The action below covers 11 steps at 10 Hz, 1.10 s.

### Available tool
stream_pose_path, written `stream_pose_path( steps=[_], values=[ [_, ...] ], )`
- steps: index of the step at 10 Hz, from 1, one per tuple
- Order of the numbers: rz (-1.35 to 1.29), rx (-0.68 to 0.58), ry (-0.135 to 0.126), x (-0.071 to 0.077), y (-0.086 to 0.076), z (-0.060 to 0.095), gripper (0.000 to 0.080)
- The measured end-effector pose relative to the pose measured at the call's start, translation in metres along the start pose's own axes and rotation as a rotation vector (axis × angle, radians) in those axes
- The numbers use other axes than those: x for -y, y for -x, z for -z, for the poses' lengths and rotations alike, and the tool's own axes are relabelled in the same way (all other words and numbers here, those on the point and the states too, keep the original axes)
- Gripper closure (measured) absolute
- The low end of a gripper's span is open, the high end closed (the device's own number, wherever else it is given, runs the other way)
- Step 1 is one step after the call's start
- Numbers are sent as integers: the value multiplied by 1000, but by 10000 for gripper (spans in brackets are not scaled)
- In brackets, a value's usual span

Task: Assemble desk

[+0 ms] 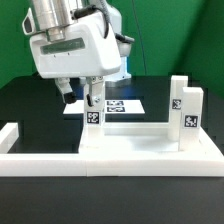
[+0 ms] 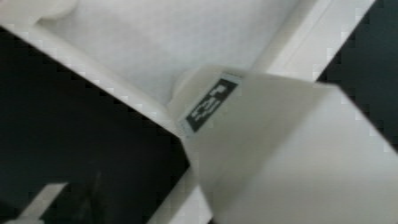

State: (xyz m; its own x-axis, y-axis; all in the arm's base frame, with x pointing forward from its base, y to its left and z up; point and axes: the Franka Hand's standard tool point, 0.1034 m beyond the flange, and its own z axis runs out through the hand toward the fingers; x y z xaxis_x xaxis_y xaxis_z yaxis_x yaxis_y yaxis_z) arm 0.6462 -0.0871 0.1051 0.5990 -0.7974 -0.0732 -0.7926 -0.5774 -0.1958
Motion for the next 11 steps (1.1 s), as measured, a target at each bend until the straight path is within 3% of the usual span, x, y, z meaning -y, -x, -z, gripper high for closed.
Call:
stream_pose_path(
  steps=[1, 2, 4, 8, 10, 11],
  values=[
    [52, -3, 9, 0, 0, 0, 151],
    [272, -5, 46, 5, 3, 5, 151],
    [613, 68, 84, 15, 15, 5, 151],
    [595, 67, 87, 14, 15, 3, 195],
    [492, 62, 91, 14, 15, 3, 508],
    [414, 58, 94, 13, 14, 2, 508]
  ],
)
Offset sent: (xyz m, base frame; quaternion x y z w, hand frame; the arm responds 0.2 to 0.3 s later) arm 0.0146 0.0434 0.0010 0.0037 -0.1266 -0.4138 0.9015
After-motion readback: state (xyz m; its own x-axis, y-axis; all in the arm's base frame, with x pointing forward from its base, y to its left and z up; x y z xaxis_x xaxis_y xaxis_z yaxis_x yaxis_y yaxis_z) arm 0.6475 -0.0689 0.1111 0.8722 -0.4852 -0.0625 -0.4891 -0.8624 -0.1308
